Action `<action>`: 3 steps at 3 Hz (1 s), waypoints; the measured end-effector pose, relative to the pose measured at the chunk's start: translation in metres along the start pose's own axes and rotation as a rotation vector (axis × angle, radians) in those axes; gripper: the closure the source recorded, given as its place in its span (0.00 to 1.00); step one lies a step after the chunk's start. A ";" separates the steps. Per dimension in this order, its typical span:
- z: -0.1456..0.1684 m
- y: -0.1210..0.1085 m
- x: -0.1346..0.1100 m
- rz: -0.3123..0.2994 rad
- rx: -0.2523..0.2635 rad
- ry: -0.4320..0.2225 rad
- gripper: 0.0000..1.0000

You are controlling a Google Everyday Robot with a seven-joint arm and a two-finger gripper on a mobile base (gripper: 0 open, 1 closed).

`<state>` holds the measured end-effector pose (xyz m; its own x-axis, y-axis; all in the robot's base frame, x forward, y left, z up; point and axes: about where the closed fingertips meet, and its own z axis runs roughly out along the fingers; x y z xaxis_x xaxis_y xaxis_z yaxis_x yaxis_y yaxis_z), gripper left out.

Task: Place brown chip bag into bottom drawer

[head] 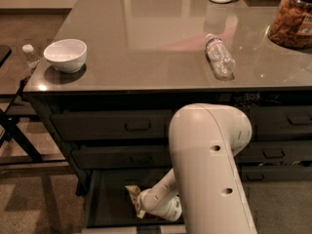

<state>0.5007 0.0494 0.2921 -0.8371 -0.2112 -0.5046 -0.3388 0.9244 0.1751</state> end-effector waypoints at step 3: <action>0.016 0.028 0.004 0.028 -0.066 0.014 0.82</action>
Offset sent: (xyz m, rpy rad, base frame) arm -0.0078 0.0490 -0.0160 0.0988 0.0539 0.0181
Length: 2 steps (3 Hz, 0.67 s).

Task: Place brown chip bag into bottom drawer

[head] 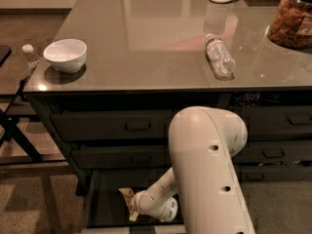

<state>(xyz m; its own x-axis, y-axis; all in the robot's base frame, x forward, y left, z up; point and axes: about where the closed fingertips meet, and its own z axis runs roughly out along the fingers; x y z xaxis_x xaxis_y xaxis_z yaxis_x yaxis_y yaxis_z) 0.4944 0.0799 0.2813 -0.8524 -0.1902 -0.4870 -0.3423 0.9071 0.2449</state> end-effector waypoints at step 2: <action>0.000 0.000 0.000 0.000 0.000 0.000 0.35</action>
Offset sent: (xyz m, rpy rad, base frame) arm 0.0000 0.0000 0.0000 0.0000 0.0000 0.0000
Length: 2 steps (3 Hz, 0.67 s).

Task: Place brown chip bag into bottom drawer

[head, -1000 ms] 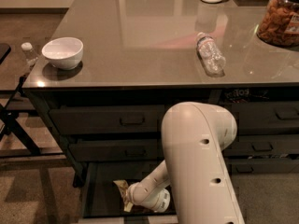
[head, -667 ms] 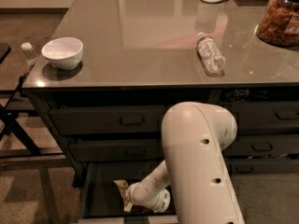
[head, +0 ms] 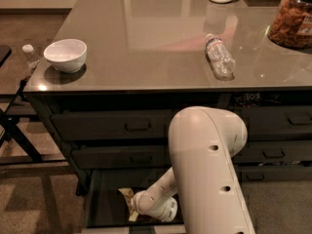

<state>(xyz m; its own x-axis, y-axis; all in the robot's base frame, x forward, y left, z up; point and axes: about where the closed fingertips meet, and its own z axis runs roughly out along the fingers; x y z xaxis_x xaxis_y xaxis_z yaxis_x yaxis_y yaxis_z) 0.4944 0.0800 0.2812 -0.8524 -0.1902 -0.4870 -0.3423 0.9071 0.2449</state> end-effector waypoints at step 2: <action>0.000 0.000 0.000 0.000 0.000 0.000 0.00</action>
Offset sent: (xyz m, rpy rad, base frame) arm 0.0000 0.0000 0.0000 0.0000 0.0000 0.0000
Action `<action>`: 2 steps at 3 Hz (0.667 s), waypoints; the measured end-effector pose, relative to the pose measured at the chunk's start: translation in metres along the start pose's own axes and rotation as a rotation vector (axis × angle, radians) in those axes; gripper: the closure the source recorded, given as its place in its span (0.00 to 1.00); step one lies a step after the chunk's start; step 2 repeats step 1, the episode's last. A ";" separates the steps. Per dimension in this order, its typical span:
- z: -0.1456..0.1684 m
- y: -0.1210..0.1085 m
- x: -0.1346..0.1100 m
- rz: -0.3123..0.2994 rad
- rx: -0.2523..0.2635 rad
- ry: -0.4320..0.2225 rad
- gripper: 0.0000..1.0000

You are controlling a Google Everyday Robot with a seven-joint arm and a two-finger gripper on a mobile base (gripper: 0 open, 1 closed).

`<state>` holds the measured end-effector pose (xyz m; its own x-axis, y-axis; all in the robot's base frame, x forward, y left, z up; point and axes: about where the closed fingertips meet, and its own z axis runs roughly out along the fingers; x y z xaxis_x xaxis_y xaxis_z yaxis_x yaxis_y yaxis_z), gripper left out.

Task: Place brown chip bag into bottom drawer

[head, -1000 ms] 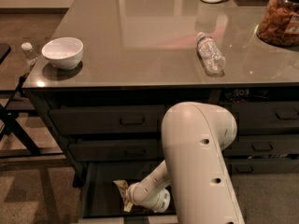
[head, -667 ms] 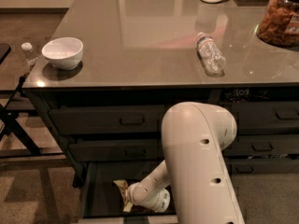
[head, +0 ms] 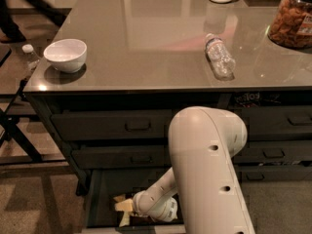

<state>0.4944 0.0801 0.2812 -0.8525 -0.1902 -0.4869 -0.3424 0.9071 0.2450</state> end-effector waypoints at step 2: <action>0.000 0.000 0.000 0.000 0.000 0.000 0.00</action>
Offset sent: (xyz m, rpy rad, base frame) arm 0.0000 0.0000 0.0000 0.0000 0.0000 0.0000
